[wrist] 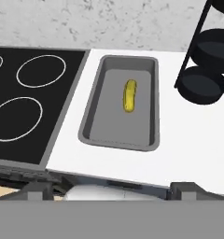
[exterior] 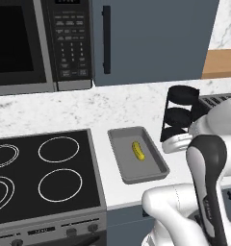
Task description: Place one cucumber and one steak in each tupperware on the nearby counter, to pack two identical lunches.
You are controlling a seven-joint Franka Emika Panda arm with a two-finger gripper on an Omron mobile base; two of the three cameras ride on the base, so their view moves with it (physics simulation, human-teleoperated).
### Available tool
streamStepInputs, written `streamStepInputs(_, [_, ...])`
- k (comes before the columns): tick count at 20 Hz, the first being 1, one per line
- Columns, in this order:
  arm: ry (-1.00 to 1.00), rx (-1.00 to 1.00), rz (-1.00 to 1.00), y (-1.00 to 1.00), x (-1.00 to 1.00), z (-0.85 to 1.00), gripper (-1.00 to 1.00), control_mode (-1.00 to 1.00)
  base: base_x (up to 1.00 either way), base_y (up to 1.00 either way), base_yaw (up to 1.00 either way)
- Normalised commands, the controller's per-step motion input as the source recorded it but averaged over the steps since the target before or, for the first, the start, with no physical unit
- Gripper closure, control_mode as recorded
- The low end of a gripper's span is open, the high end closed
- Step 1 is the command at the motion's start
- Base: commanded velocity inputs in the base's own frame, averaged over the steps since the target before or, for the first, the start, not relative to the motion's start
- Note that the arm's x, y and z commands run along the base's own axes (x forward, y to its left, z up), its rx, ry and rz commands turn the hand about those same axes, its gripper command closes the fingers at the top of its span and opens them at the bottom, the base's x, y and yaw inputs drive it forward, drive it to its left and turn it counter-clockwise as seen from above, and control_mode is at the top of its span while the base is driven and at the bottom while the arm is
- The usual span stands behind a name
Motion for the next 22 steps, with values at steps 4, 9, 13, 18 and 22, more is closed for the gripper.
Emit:
streamStepInputs(4, [-0.02,0.0,-0.05,0.0,-1.0,-0.18,-1.0,-1.0,0.0,0.0,0.0])
streamStepInputs(9, [0.0,0.0,-0.02,-0.02,-0.2,-0.04,-1.0,1.0,-0.5,-0.56,-0.12])
streamStepInputs(13, [0.0,0.0,0.0,0.0,0.0,0.0,-1.0,1.0,-0.05,-1.0,-0.12])
streamStepInputs(18, [0.0,0.0,0.0,0.0,0.0,0.0,-1.0,1.0,0.02,-1.0,-0.1])
streamStepInputs(22, [0.0,0.0,0.0,0.0,0.0,0.0,-1.0,1.0,0.0,-1.0,-0.04])
